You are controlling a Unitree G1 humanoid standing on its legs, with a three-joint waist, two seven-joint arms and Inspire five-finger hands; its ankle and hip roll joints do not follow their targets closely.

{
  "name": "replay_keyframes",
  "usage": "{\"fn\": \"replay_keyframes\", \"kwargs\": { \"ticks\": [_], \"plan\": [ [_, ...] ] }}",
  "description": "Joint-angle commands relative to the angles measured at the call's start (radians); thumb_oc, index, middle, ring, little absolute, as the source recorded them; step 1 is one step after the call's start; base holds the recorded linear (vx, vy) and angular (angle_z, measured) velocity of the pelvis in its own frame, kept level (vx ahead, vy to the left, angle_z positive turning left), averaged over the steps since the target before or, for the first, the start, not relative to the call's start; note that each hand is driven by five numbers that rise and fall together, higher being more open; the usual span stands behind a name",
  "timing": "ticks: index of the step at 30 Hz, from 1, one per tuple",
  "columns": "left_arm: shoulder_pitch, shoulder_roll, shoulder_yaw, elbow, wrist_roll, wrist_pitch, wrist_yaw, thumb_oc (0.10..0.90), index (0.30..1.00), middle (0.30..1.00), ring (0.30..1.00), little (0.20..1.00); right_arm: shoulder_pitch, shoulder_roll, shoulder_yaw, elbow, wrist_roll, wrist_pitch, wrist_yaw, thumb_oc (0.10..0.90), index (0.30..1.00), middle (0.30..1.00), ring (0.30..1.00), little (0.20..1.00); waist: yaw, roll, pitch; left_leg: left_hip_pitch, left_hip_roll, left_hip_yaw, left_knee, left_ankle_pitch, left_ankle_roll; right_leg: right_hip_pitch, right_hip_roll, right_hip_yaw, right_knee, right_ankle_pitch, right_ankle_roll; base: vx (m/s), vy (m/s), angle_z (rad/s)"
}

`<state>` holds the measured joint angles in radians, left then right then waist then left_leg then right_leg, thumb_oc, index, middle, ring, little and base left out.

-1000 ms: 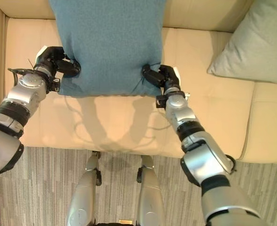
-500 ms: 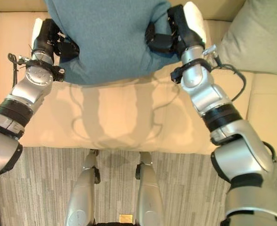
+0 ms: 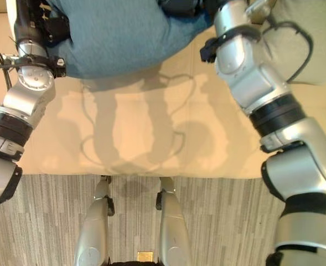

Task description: Pick up all the scattered cushions and arrange them neatly on the sofa.

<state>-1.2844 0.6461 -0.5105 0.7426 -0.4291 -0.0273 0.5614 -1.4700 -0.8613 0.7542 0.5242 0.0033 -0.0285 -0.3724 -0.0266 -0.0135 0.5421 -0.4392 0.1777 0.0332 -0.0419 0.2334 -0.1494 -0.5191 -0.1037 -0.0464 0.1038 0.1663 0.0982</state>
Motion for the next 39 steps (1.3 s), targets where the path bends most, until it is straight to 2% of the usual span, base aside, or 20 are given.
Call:
{"fn": "replay_keyframes", "kwargs": {
  "ticks": [1,5,9,12,15,16,18,19,20,23,26,31,32,33,34,39],
  "plan": [
    [-0.373,-0.065,-0.085,-0.249,0.117,-0.314,0.035,0.4,0.3,0.3,0.3,0.3,-0.266,0.066,0.043,-0.156,-0.085,-0.125,-0.145,0.4,0.3,0.3,0.3,0.3,0.003,-0.033,-0.261,0.081,0.085,-0.026,0.089,-0.208,-0.091,0.046,-0.054,0.027,0.036,-0.128,0.122,0.06,0.004,0.04],
    [-0.381,-0.061,-0.083,-0.255,0.111,-0.315,0.048,0.4,0.3,0.3,0.3,0.3,-0.29,0.048,0.048,-0.152,-0.107,-0.106,-0.173,0.4,0.3,0.3,0.3,0.3,0.0,-0.034,-0.275,0.104,0.087,-0.02,0.075,-0.205,-0.088,0.063,-0.051,0.029,0.032,-0.127,0.122,0.04,0.01,0.02],
    [-0.366,-0.065,-0.045,-0.337,0.003,-0.371,0.033,0.4,0.3,0.3,0.3,0.3,-0.28,0.031,0.003,-0.17,-0.142,-0.074,-0.218,0.4,0.3,0.3,0.3,0.3,-0.006,-0.026,-0.291,0.126,0.083,-0.011,0.066,-0.21,-0.08,0.074,-0.049,0.033,0.034,-0.131,0.12,0.02,0.015,-0.01],
    [-0.361,-0.049,-0.025,-0.372,0.039,-0.372,0.054,0.4,0.3,0.3,0.3,0.3,-0.259,0.022,-0.032,-0.165,-0.161,-0.075,-0.24,0.4,0.3,0.3,0.3,0.3,-0.009,-0.023,-0.293,0.116,0.08,-0.01,0.073,-0.214,-0.077,0.065,-0.047,0.034,0.036,-0.13,0.121,0.0,0.014,-0.05],
    [-0.368,-0.05,-0.03,-0.332,0.079,-0.349,0.068,0.4,0.3,0.3,0.3,0.3,-0.233,0.028,-0.056,-0.125,-0.144,-0.086,-0.247,0.4,0.3,0.3,0.3,0.3,-0.011,-0.022,-0.291,0.098,0.079,-0.012,0.084,-0.213,-0.077,0.053,-0.047,0.034,0.04,-0.129,0.121,-0.01,0.001,-0.01],
    [-0.384,-0.063,-0.051,-0.247,0.108,-0.311,0.067,0.4,0.3,0.3,0.3,0.3,-0.207,0.044,-0.068,-0.048,-0.086,-0.1,-0.243,0.4,0.3,0.3,0.3,0.3,-0.012,-0.017,-0.283,0.082,0.078,-0.016,0.092,-0.218,-0.077,0.042,-0.046,0.037,0.046,-0.135,0.121,-0.06,-0.009,-0.01],
    [-0.406,-0.071,-0.069,-0.189,0.117,-0.299,0.066,0.4,0.3,0.3,0.3,0.3,-0.204,0.058,-0.069,0.009,-0.04,-0.113,-0.235,0.4,0.3,0.3,0.3,0.3,-0.013,-0.02,-0.278,0.062,0.072,-0.02,0.094,-0.205,-0.077,0.027,-0.049,0.038,0.042,-0.124,0.12,-0.07,-0.012,-0.03],
    [-0.425,-0.099,-0.098,-0.055,0.131,-0.26,0.059,0.4,0.3,0.3,0.3,0.3,-0.196,0.098,-0.053,0.141,0.057,-0.126,-0.21,0.4,0.3,0.3,0.3,0.3,-0.013,-0.019,-0.262,0.047,0.07,-0.022,0.096,-0.203,-0.079,0.018,-0.051,0.036,0.043,-0.124,0.119,-0.07,-0.018,-0.04],
    [-0.435,-0.114,-0.106,0.021,0.12,-0.249,0.052,0.4,0.3,0.3,0.3,0.3,-0.205,0.128,-0.034,0.22,0.096,-0.136,-0.196,0.4,0.3,0.3,0.3,0.3,-0.011,-0.02,-0.251,0.039,0.066,-0.023,0.094,-0.198,-0.078,0.009,-0.052,0.037,0.041,-0.118,0.119,-0.1,-0.029,-0.02],
    [-0.441,-0.151,-0.106,0.176,0.087,-0.226,0.037,0.4,0.3,0.3,0.3,0.3,-0.234,0.174,0.014,0.403,0.196,-0.128,-0.147,0.4,0.3,0.3,0.3,0.3,-0.001,-0.023,-0.229,0.014,0.057,-0.026,0.084,-0.179,-0.078,-0.016,-0.062,0.035,0.027,-0.096,0.123,-0.07,-0.023,-0.05],
    [-0.422,-0.171,-0.061,0.318,0.076,-0.173,0.045,0.4,0.3,0.3,0.3,0.3,-0.219,0.227,0.006,0.523,0.29,-0.121,-0.107,0.4,0.3,0.3,0.3,0.3,0.012,-0.024,-0.21,-0.011,0.053,-0.025,0.082,-0.169,-0.076,-0.042,-0.069,0.038,0.01,-0.078,0.126,-0.01,-0.022,-0.09],
    [-0.408,-0.124,-0.056,0.455,0.143,-0.122,0.063,0.4,0.3,0.3,0.3,0.3,-0.197,0.274,-0.005,0.637,0.384,-0.125,-0.06,0.4,0.3,0.3,0.3,0.3,0.023,-0.024,-0.203,-0.034,0.052,-0.022,0.067,-0.146,-0.078,-0.068,-0.077,0.046,-0.007,-0.06,0.129,0.02,-0.015,-0.08],
    [-0.408,-0.089,-0.093,0.515,0.217,-0.085,0.063,0.4,0.3,0.3,0.3,0.3,-0.19,0.281,-0.008,0.668,0.407,-0.125,-0.049,0.4,0.3,0.3,0.3,0.3,0.029,-0.019,-0.202,-0.041,0.052,-0.025,0.052,-0.135,-0.078,-0.078,-0.078,0.045,-0.009,-0.059,0.13,0.04,-0.019,-0.05],
    [-0.406,-0.078,-0.097,0.551,0.228,-0.069,0.06,0.4,0.3,0.3,0.3,0.3,-0.189,0.286,-0.009,0.681,0.418,-0.123,-0.042,0.4,0.3,0.3,0.3,0.3,0.029,-0.019,-0.203,-0.042,0.052,-0.027,0.042,-0.13,-0.079,-0.083,-0.079,0.045,-0.009,-0.059,0.13,0.05,-0.022,-0.04],
    [-0.397,-0.075,-0.086,0.589,0.223,-0.05,0.058,0.4,0.3,0.3,0.3,0.3,-0.191,0.295,-0.013,0.692,0.435,-0.116,-0.036,0.8,0.9,0.9,0.9,0.9,0.032,-0.019,-0.199,-0.044,0.052,-0.029,0.038,-0.126,-0.08,-0.087,-0.079,0.044,-0.008,-0.059,0.131,0.03,-0.017,-0.04],
    [-0.361,-0.081,-0.042,0.644,0.2,-0.019,0.023,0.4,0.3,0.3,0.3,0.3,-0.181,0.299,-0.04,0.725,0.512,-0.103,-0.008,0.8,0.9,0.9,0.9,0.9,0.047,-0.015,-0.192,-0.049,0.047,-0.035,0.032,-0.125,-0.079,-0.09,-0.076,0.041,-0.007,-0.065,0.126,0.0,-0.004,-0.01]
  ]
}}
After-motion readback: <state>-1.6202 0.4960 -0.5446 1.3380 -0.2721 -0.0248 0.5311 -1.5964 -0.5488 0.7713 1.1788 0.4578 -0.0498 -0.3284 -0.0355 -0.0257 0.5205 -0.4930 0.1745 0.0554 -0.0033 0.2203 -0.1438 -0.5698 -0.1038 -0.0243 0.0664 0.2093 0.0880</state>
